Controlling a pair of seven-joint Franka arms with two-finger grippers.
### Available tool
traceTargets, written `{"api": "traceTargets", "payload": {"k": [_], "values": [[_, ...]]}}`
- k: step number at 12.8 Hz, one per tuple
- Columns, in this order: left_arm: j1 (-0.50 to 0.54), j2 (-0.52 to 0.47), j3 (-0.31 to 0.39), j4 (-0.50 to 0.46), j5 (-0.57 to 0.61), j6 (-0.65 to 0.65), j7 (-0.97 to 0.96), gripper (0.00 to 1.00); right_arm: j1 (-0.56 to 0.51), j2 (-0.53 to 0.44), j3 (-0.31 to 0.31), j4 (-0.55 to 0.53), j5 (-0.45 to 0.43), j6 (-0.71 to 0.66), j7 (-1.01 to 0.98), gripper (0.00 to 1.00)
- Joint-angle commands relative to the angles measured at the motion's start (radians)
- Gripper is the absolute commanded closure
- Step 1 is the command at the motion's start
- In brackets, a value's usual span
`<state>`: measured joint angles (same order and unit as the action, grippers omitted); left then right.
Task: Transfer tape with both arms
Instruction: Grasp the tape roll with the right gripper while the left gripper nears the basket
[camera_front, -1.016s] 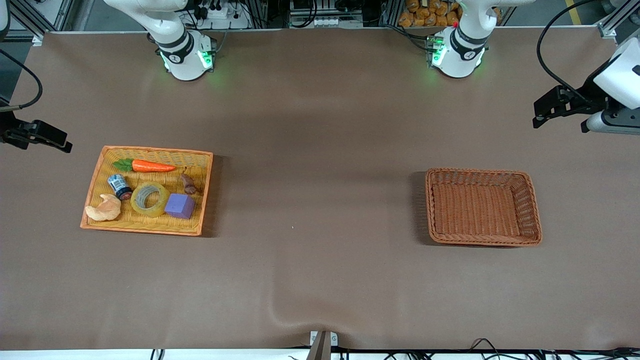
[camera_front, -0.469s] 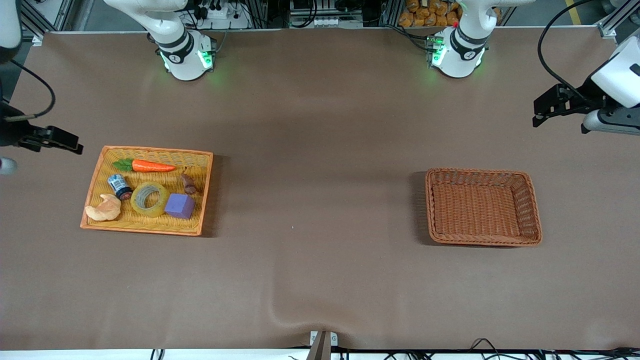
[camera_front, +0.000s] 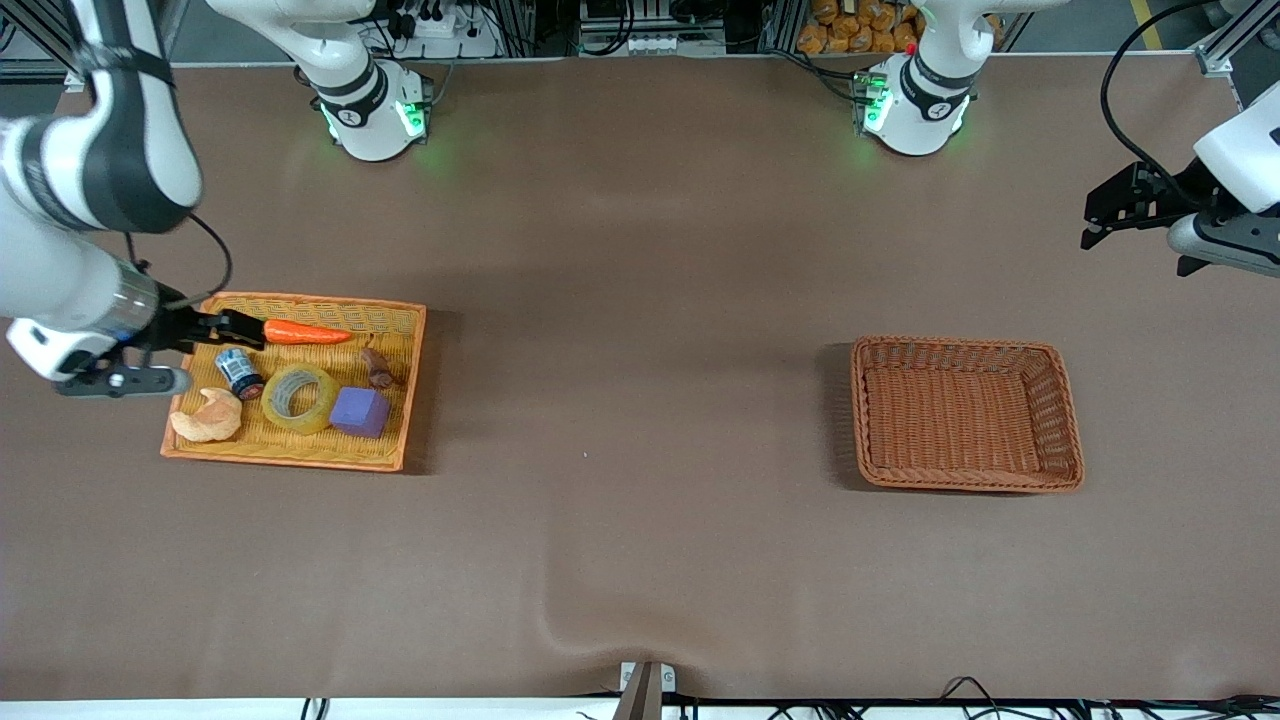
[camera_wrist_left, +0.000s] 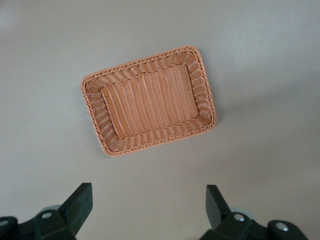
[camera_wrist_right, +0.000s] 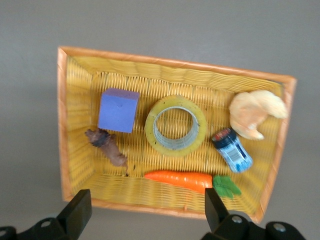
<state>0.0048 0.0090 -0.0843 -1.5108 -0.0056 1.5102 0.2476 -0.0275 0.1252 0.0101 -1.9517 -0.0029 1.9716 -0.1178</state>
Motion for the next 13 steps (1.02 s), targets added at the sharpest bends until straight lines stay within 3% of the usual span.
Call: {"api": "traceTargets", "payload": {"k": [1,3,5,7,10,13], "values": [[-0.002,0.028,-0.006,-0.003,0.051,-0.010,-0.119,0.00,-0.037,-0.004,0.001,-0.148,0.007,0.152,-0.171,0.00],[-0.005,0.045,-0.012,-0.002,0.062,-0.012,-0.351,0.00,-0.049,0.065,0.001,-0.176,0.006,0.237,-0.291,0.00],[-0.009,0.052,-0.012,-0.002,0.062,-0.012,-0.434,0.00,-0.083,0.117,0.001,-0.177,0.007,0.262,-0.422,0.00],[-0.009,0.065,-0.012,-0.002,0.061,-0.012,-0.512,0.00,-0.092,0.172,0.001,-0.176,0.014,0.297,-0.459,0.00],[-0.013,0.081,-0.015,0.006,0.055,-0.010,-0.836,0.00,-0.045,0.264,0.005,-0.171,0.015,0.413,-0.496,0.00],[-0.014,0.092,-0.015,0.007,0.047,-0.001,-0.837,0.00,-0.042,0.301,0.004,-0.164,0.014,0.454,-0.516,0.00]]}}
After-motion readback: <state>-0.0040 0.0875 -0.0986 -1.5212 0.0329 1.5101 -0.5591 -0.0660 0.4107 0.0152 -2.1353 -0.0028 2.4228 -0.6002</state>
